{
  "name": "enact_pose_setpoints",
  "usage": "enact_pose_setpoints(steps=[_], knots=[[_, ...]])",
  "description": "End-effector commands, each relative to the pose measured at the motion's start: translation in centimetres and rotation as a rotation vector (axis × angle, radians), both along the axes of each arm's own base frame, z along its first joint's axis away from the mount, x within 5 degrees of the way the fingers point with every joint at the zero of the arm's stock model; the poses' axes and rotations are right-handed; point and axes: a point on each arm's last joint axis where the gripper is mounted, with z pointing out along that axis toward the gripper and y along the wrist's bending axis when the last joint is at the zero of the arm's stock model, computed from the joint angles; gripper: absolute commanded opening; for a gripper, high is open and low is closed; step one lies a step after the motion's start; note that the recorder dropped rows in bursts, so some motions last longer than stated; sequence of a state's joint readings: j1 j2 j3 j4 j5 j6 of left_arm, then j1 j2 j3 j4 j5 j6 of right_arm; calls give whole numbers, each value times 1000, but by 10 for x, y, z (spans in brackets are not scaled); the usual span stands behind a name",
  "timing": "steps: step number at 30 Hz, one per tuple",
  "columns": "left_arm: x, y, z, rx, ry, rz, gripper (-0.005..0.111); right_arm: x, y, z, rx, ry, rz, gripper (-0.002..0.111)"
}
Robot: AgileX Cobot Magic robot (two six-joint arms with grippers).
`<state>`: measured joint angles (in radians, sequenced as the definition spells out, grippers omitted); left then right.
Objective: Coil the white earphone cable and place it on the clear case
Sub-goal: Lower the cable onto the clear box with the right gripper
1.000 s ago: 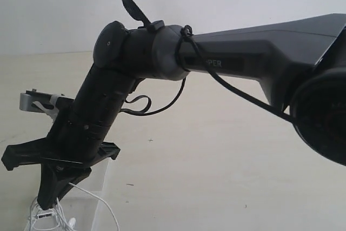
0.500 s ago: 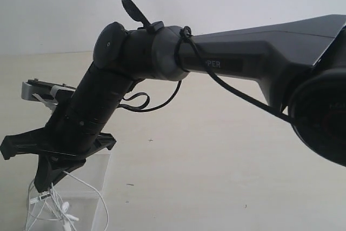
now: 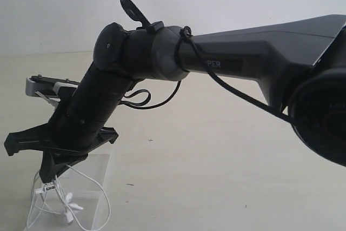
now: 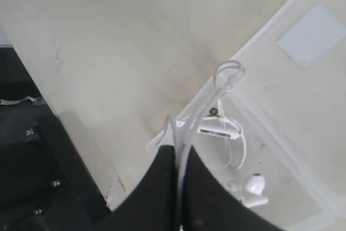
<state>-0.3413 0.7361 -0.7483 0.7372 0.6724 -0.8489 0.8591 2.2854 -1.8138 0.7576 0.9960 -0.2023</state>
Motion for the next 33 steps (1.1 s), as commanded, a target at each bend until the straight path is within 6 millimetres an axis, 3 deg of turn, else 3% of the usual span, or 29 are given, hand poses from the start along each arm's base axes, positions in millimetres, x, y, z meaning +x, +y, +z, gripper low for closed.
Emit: enact_pose_setpoints(steps=[1, 5, 17, 19, 24, 26, 30, 33], knots=[[-1, 0, 1, -1, -16, -8, 69, 3, 2, 4, 13, -21, -41, 0], [-1, 0, 1, -1, -16, -8, 69, 4, 2, 4, 13, -18, -55, 2], [-1, 0, 1, 1, -16, -8, 69, 2, 1, 4, -1, 3, -52, 26], [-1, 0, 1, 1, -16, -8, 69, 2, 1, 4, -2, 6, -52, 31], [-1, 0, 1, 1, -16, -8, 69, 2, 2, 4, 1, 8, -55, 60], [-1, 0, 1, 1, -16, -8, 69, 1, 3, 4, 2, 6, -49, 66], [-1, 0, 1, 1, -16, -8, 69, -5, 6, 2, -8, -64, 20, 66], [-1, 0, 1, 0, -13, -6, 69, 0, 2, -3, -72, -176, 62, 74]])
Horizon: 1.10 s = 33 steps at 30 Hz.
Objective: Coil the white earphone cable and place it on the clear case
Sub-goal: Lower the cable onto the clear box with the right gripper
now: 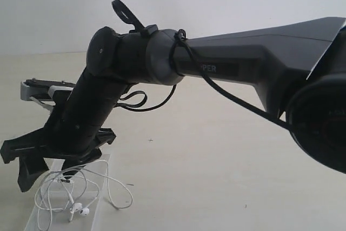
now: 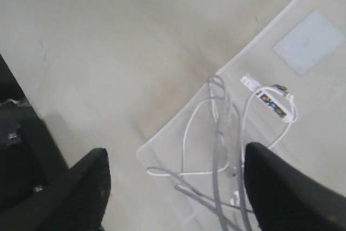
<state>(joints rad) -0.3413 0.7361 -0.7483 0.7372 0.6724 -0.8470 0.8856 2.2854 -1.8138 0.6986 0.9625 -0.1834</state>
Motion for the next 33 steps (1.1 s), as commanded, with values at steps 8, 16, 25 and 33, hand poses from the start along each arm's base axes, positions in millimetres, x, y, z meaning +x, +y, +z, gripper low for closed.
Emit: enact_pose_setpoints(steps=[8, 16, 25, 33], knots=[[-1, 0, 0, -11, -7, -4, 69, 15, -8, -3, -97, -264, 81, 78], [-1, 0, 0, -13, -6, -4, 69, 22, -7, 0, -84, -360, 93, 78], [-1, 0, 0, -10, -6, -6, 69, 34, -18, 41, -101, -535, -17, 78], [-1, 0, 0, -6, -5, -7, 69, 52, -65, 38, -362, -441, -35, 72]])
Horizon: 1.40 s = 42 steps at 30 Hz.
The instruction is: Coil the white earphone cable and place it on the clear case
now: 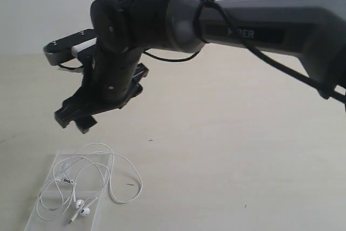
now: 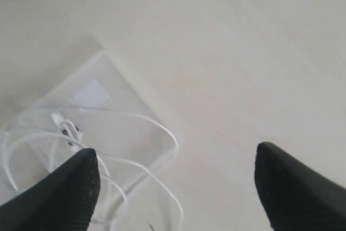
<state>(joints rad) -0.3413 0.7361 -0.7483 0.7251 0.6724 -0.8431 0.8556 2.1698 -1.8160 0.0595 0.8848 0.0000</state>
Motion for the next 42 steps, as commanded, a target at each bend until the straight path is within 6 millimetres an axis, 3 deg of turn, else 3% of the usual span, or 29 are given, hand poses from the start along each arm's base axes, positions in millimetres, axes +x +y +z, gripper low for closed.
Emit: enact_pose_setpoints(steps=[1, 7, 15, 27, 42], knots=[[-1, 0, 1, 4, -9, -5, 69, 12, -28, -7, -105, 88, -56, 71], [-1, 0, 1, 21, -7, -12, 69, 2, -43, -31, -171, 226, -44, 70], [-1, 0, 1, 20, -12, -17, 69, -6, -37, -59, -66, 285, -80, 69], [-1, 0, 1, 20, -12, -17, 69, -4, -34, -89, -87, 316, -94, 55], [-1, 0, 1, 21, -13, -17, 69, -2, -33, -90, -81, 286, -71, 6]])
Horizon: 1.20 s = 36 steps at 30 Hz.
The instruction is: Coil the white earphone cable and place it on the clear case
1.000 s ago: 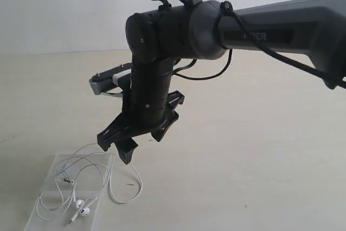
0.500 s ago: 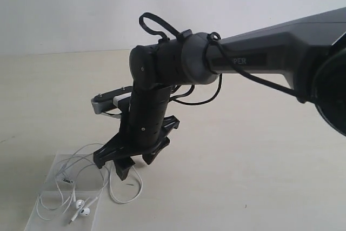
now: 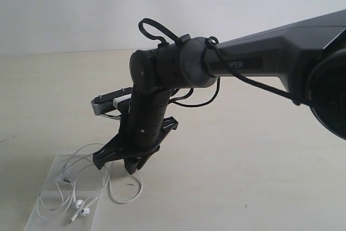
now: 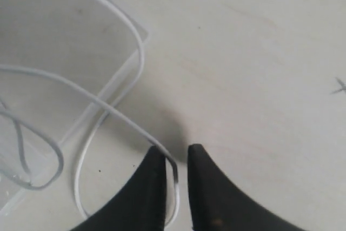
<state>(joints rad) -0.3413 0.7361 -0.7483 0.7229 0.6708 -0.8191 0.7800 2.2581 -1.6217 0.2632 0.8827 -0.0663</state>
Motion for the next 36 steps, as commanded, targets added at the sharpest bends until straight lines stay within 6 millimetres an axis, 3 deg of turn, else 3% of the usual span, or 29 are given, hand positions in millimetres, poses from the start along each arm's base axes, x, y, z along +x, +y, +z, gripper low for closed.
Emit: enact_pose_setpoints(steps=[1, 12, 20, 36], knots=[[-1, 0, 1, 2, -15, -6, 69, 2, 0, 1, 1, -28, 26, 3], [-1, 0, 1, 2, -15, -6, 69, -1, -2, 43, 52, -73, 28, 0], [-1, 0, 1, 5, -16, -6, 69, -11, 4, 58, 158, 13, 6, 0], [0, 0, 1, 5, -18, -10, 69, -14, 3, 99, 263, -61, 10, 0]])
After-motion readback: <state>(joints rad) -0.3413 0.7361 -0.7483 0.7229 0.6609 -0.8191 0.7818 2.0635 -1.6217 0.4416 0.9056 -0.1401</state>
